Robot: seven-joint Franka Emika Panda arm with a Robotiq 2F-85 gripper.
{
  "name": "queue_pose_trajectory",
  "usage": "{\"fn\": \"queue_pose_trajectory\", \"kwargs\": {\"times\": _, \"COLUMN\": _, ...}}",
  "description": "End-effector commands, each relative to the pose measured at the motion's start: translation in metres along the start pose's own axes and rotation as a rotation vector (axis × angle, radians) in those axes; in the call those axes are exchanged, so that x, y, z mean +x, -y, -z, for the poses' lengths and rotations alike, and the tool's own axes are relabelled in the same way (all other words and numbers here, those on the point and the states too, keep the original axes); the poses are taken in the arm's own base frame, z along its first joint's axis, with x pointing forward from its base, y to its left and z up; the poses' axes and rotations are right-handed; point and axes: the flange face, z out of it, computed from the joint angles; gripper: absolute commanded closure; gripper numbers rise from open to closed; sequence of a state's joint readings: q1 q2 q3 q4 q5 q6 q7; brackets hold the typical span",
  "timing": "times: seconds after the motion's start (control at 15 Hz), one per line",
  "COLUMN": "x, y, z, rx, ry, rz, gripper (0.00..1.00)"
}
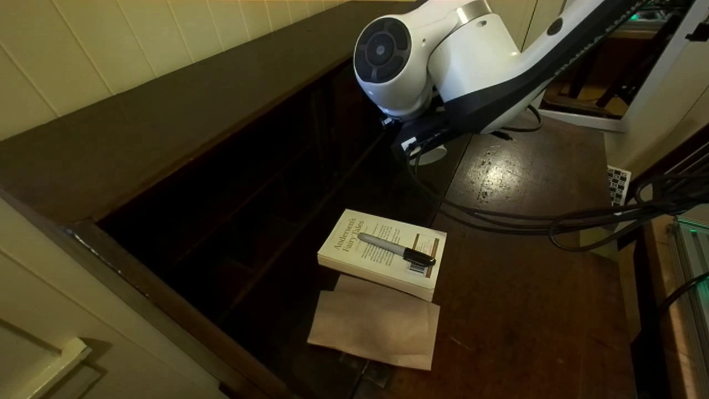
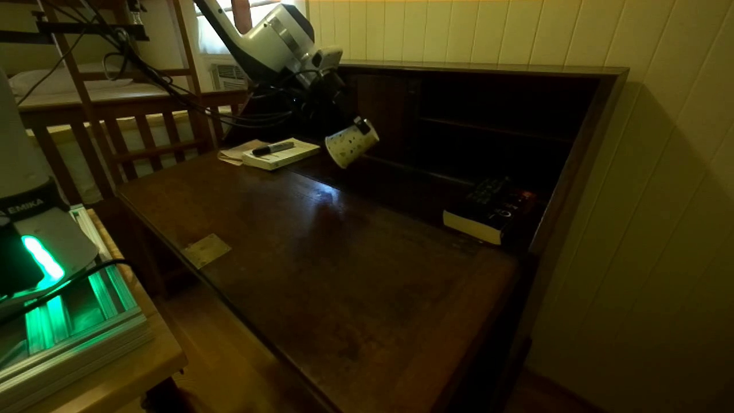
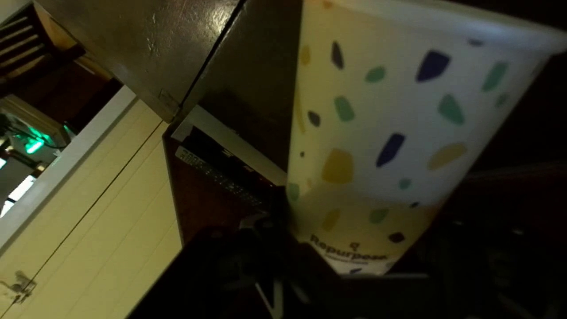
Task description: Take the marker off of the cup and put it on the book then put the cup upside down
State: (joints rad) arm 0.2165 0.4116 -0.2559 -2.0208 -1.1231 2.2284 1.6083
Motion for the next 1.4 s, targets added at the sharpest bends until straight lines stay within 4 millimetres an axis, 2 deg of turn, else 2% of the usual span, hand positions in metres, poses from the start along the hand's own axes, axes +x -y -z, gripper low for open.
{"fn": "queue_pose_trajectory", "kwargs": {"times": 0.0, "x": -0.003, "y": -0.002, "z": 0.007, "rx": -0.030, "ry": -0.076, "rz": -0.021, "gripper": 0.41}}
{"fn": "queue_pose_trajectory", "kwargs": {"times": 0.6, "x": -0.018, "y": 0.004, "z": 0.011, "rx": -0.059, "ry": -0.195, "rz": -0.151, "gripper": 0.43}}
{"fn": "queue_pose_trajectory", "kwargs": {"times": 1.33, "x": -0.035, "y": 0.010, "z": -0.002, "rx": -0.094, "ry": -0.243, "rz": -0.195, "gripper": 0.42}}
